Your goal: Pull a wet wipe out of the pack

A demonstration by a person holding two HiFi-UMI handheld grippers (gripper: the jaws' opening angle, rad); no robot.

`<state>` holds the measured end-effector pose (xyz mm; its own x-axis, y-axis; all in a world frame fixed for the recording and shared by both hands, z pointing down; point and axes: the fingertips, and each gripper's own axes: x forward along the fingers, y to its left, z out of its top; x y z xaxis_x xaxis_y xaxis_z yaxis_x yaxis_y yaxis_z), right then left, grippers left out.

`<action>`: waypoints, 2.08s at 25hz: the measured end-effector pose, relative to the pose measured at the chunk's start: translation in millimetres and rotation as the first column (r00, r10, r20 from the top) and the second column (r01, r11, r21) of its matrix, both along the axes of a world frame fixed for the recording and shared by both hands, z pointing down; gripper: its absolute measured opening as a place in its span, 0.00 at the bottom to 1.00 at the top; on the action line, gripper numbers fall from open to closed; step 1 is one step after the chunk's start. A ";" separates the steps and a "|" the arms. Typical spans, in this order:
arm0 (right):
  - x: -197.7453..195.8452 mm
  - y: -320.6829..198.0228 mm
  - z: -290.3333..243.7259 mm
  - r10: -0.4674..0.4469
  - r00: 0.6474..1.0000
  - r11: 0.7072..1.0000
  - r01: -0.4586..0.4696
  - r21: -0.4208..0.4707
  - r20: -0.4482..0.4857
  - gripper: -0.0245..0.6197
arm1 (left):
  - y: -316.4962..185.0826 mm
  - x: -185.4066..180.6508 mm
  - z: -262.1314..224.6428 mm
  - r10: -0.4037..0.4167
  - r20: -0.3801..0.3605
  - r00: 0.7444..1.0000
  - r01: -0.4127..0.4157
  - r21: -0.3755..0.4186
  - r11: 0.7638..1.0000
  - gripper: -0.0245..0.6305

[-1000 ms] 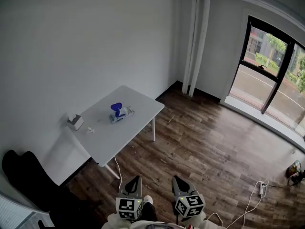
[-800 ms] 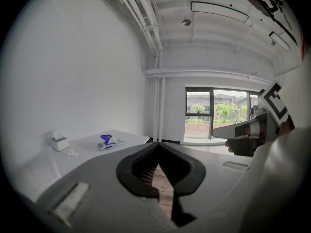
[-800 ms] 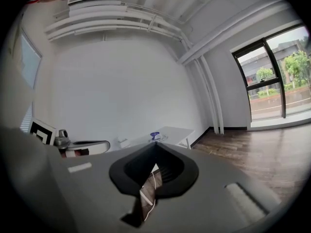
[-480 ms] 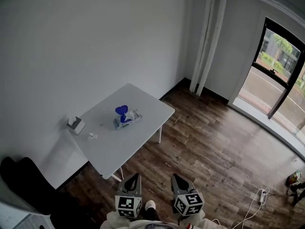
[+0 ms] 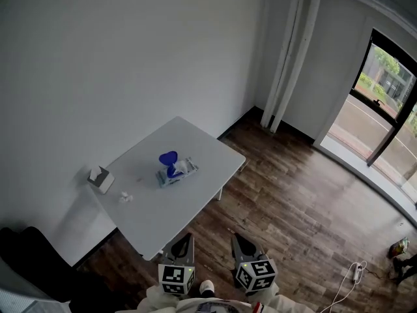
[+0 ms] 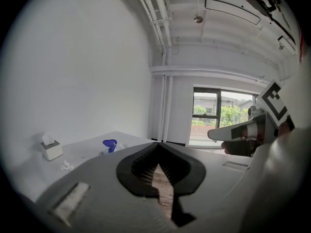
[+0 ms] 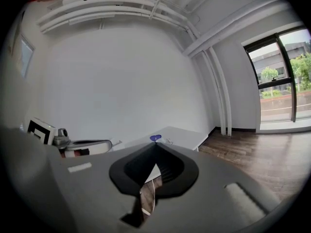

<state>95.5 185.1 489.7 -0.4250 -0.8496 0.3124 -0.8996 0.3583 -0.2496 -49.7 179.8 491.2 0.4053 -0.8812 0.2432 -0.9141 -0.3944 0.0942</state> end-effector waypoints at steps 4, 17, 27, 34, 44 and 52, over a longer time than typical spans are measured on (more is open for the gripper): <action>-0.7 -12.0 -2.7 0.009 1.000 1.000 -0.009 0.001 -0.014 0.05 | -13.4 -4.1 1.2 -0.001 -0.013 1.000 0.001 0.002 1.000 0.04; 6.5 -59.7 2.8 -0.013 1.000 1.000 0.013 -0.004 -0.020 0.05 | -56.9 -2.6 5.5 -0.034 -0.014 0.999 0.034 0.006 0.999 0.04; 26.3 -170.8 21.5 -0.091 0.996 0.995 0.091 -0.039 0.010 0.05 | -155.7 18.0 19.3 -0.109 0.020 0.994 0.109 -0.034 0.993 0.04; 47.7 -245.4 24.7 -0.148 0.988 0.987 0.150 -0.065 0.035 0.05 | -215.6 40.0 19.0 -0.161 0.049 0.986 0.164 -0.065 0.984 0.04; 69.8 -307.3 35.8 -0.232 0.970 0.967 0.238 -0.092 0.071 0.05 | -272.1 68.9 23.3 -0.226 0.087 0.970 0.234 -0.097 0.967 0.04; 115.2 -345.0 47.6 -0.251 0.966 0.961 0.257 -0.104 0.070 0.05 | -301.8 109.7 24.3 -0.237 0.112 0.965 0.247 -0.089 0.965 0.04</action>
